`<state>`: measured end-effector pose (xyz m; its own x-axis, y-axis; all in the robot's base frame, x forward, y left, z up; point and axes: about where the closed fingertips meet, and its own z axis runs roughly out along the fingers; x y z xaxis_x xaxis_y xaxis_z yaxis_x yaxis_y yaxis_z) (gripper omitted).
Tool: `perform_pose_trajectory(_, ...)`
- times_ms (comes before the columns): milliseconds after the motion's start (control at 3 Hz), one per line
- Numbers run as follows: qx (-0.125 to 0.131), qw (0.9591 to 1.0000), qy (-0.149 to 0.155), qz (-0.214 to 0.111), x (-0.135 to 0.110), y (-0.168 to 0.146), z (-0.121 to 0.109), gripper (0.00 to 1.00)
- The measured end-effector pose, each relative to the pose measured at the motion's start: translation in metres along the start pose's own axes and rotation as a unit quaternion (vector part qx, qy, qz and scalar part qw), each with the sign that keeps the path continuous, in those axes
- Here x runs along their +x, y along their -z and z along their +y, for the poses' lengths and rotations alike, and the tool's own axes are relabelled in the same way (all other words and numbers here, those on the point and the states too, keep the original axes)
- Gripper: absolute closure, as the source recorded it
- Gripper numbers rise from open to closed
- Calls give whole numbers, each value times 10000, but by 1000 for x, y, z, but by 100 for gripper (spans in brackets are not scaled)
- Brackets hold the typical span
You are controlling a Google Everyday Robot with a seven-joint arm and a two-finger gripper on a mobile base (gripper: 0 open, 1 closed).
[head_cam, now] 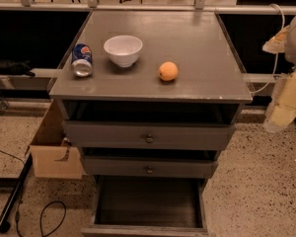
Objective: Place orange into bottom drawer
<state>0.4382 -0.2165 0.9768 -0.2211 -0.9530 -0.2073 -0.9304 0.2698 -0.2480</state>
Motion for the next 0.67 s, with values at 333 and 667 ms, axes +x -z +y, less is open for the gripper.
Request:
perform_pose_trajectory(333, 0, 10000, 0, 0, 0, 0, 0, 0)
perform_pose_trajectory(667, 241, 9992, -65, -316, -11, -7, -18, 0)
